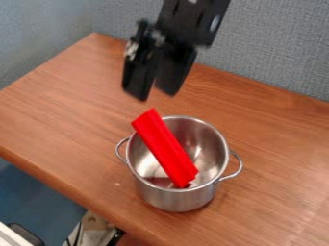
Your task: Put the red object in the metal pot
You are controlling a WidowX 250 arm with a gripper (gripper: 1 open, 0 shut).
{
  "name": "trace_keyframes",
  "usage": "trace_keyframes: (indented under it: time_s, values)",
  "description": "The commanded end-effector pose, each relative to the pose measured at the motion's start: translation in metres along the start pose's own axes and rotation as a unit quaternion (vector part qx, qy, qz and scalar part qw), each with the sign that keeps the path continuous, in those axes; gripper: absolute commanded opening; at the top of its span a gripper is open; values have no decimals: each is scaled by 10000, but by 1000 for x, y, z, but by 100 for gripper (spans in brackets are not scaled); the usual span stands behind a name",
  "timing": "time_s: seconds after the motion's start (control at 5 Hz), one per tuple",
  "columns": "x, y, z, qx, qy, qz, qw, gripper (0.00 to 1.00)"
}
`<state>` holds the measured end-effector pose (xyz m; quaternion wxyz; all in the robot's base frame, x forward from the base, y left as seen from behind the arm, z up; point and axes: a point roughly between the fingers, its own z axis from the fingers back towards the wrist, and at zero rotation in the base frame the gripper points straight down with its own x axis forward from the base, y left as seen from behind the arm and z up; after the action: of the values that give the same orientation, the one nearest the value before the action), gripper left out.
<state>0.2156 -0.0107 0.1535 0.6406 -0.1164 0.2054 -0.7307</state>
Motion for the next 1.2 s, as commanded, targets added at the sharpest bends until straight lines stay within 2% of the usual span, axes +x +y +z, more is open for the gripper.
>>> trace_keyframes:
  time_s: [0.0, 0.2, 0.4, 0.6, 0.8, 1.0]
  values:
    - [-12, -10, -11, 339, 98, -340, 9988, 100]
    - [-22, -3, -13, 308, 259, -414, 9983, 100]
    - [-23, -2, -22, 273, 213, -183, 9992, 100]
    - [-18, 1, -3, 237, -35, -148, 9996, 100]
    - [-24, 12, -8, 182, -23, -412, 9990, 100]
    - [-30, 21, -10, 133, 5, -773, 9969, 100]
